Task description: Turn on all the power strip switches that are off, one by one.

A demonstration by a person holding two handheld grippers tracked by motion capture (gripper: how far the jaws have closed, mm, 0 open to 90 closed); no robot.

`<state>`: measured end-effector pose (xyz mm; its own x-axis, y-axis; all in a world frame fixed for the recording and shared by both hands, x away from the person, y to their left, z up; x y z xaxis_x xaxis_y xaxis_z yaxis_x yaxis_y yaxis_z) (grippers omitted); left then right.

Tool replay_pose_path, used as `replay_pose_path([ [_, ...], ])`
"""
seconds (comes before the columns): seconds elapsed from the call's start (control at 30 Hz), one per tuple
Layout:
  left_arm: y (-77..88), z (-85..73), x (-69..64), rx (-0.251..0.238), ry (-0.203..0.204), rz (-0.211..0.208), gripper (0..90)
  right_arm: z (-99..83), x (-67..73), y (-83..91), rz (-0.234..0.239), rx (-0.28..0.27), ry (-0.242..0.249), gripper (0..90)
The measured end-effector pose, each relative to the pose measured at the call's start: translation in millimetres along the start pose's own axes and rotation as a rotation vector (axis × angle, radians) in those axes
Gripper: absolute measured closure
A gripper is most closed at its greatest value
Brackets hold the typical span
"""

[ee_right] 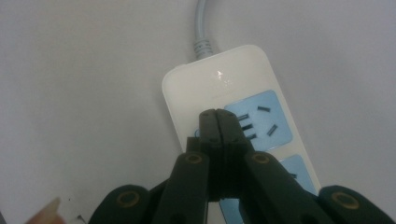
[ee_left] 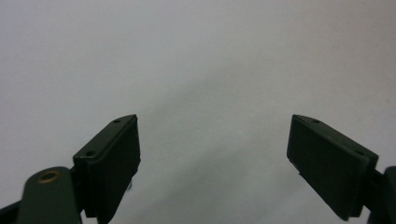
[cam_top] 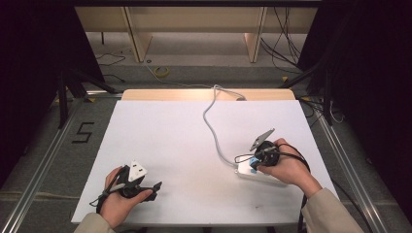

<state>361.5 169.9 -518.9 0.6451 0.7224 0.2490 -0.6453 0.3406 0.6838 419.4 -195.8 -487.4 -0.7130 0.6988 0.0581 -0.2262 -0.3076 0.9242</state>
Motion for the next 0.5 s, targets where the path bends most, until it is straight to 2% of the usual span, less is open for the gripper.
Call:
replay_pose_path([
  [0.5,0.0,-0.3,-0.2,0.002,-0.001,-0.002,17.1,-1.0,1.4,-5.8,-0.005,0.043,0.012,90.0],
])
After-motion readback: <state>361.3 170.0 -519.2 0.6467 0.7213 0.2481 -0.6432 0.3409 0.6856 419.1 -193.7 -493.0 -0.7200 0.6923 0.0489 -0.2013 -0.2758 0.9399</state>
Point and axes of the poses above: each handheld gripper's, and its own axes: y roughly backward along the jaws, z roughly out of its top, x roughly to its left, the point moved 7 cm from there along -y, roughly forward along the jaws, and after that the axes turned 13 degrees about -y, right-handed, at the moved point
